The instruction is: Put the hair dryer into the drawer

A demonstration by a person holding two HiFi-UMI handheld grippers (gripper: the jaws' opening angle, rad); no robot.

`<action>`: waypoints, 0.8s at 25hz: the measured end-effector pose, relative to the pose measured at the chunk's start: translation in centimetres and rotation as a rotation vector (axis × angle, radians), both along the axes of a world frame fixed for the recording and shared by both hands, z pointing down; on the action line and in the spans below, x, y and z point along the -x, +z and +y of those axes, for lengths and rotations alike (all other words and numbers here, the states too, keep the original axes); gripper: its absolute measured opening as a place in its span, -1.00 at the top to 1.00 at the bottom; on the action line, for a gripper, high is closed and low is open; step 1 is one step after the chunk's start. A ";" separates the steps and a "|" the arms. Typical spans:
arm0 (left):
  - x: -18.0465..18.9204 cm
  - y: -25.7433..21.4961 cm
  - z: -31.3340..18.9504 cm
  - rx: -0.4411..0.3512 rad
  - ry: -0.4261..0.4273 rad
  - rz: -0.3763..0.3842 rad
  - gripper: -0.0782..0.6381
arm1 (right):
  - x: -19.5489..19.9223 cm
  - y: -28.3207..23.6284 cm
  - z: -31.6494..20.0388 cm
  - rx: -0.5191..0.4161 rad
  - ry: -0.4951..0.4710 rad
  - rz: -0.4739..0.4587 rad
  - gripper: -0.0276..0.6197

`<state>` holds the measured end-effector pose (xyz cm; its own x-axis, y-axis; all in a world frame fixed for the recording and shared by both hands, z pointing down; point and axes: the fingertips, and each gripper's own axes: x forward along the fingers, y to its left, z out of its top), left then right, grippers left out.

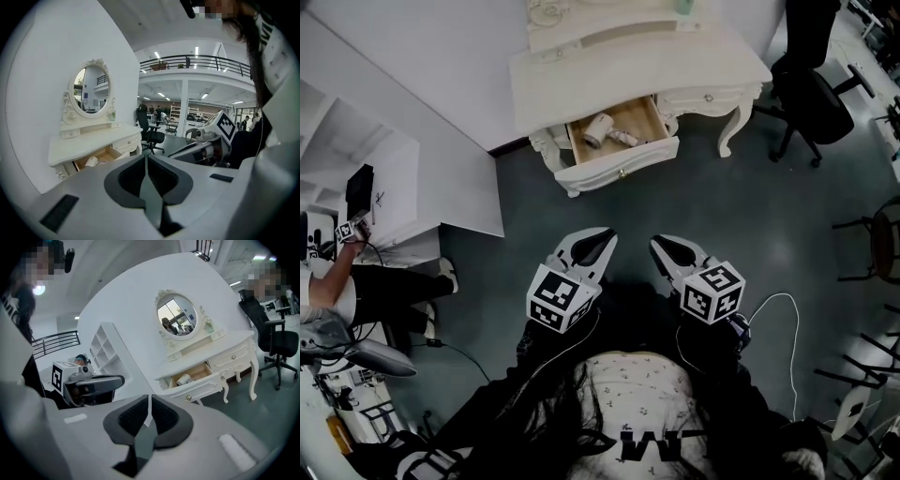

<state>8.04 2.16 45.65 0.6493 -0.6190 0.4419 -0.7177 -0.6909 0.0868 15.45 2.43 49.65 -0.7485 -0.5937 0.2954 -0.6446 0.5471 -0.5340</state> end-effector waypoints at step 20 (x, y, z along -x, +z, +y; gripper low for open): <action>9.4 -1.1 7.1 -0.018 0.024 0.062 0.78 | 10.9 -1.8 6.7 -0.023 -0.026 0.025 0.82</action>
<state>-1.39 9.27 44.53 0.6896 -0.6107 0.3892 -0.6948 -0.7095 0.1177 4.51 9.10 47.85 -0.7563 -0.5811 0.3004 -0.6430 0.5757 -0.5051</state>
